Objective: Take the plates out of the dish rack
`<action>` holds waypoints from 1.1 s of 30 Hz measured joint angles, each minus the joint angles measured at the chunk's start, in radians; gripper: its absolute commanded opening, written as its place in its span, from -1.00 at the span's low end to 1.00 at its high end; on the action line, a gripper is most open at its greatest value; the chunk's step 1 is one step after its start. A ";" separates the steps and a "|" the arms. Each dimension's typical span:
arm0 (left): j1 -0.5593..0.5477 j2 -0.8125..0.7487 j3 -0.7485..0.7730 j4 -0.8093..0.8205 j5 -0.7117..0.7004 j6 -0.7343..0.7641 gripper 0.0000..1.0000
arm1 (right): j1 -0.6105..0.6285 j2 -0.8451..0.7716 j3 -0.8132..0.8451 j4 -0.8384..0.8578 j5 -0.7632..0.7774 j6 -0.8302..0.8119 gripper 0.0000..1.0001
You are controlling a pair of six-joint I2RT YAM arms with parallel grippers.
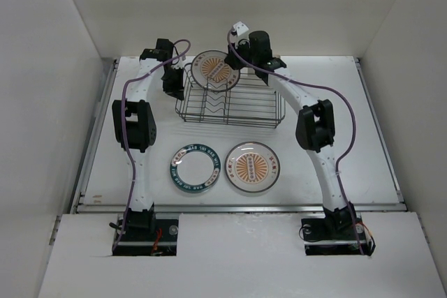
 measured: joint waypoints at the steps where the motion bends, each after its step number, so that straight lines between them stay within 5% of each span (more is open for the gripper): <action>1: 0.000 0.000 0.000 0.000 0.000 -0.003 -1.00 | 0.000 -0.007 -0.007 0.001 0.003 -0.005 -1.00; 7: 0.000 0.000 -0.005 0.001 0.026 -0.035 -1.00 | 0.009 -0.100 -0.067 0.014 0.076 -0.022 -1.00; 20: 0.032 -0.023 -0.066 0.051 0.120 -0.122 -1.00 | -0.001 -0.667 -0.319 0.053 0.175 0.079 -1.00; 33: 0.061 -0.011 -0.059 0.077 0.198 -0.209 -1.00 | 0.001 -1.160 -1.082 -0.158 -0.154 0.340 -1.00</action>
